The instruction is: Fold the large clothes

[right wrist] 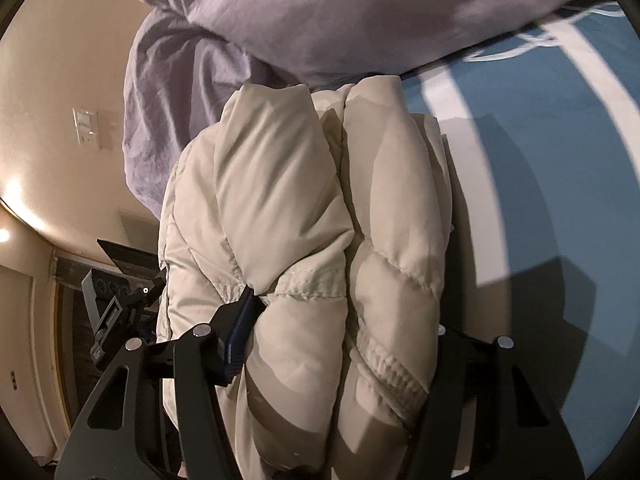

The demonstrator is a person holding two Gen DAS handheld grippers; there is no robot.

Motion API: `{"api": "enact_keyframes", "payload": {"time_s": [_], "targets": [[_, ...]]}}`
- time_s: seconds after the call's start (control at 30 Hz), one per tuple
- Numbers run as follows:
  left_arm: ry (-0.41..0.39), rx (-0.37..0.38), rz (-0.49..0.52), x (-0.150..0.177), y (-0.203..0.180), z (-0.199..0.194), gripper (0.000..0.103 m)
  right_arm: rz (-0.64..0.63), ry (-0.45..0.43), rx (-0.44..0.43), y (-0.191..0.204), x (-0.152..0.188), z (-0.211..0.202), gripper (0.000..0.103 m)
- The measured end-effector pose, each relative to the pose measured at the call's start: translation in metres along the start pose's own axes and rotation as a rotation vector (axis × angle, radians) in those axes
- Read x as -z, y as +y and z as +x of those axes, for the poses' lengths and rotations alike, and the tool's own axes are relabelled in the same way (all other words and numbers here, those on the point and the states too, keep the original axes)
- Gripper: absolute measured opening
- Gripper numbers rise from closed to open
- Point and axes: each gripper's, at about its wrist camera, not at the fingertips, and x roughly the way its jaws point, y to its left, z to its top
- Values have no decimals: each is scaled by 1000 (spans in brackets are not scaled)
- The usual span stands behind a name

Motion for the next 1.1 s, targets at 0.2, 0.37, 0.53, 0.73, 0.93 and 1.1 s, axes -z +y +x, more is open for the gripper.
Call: {"api": "enact_keyframes", "payload": {"time_s": [0.2, 0.37, 0.53, 0.73, 0.93, 1.1], "targets": [[-4, -64, 31, -2, 13, 5, 78, -35, 14, 52, 6, -3, 3, 68], [-53, -177, 127, -9, -5, -3, 82, -131, -7, 167, 26, -5, -10, 73], [-175, -273, 203, -15, -29, -24, 86, -222, -70, 304, 41, -5, -26, 83], [-278, -312, 309, -12, -67, -25, 89, -292, -217, 437, 65, -15, -50, 85], [-280, -310, 363, -5, -92, -1, 90, -441, -323, 469, 111, -14, -31, 84], [-241, -332, 392, 4, -91, 20, 90, -552, -324, 525, 124, -10, -4, 74]]}}
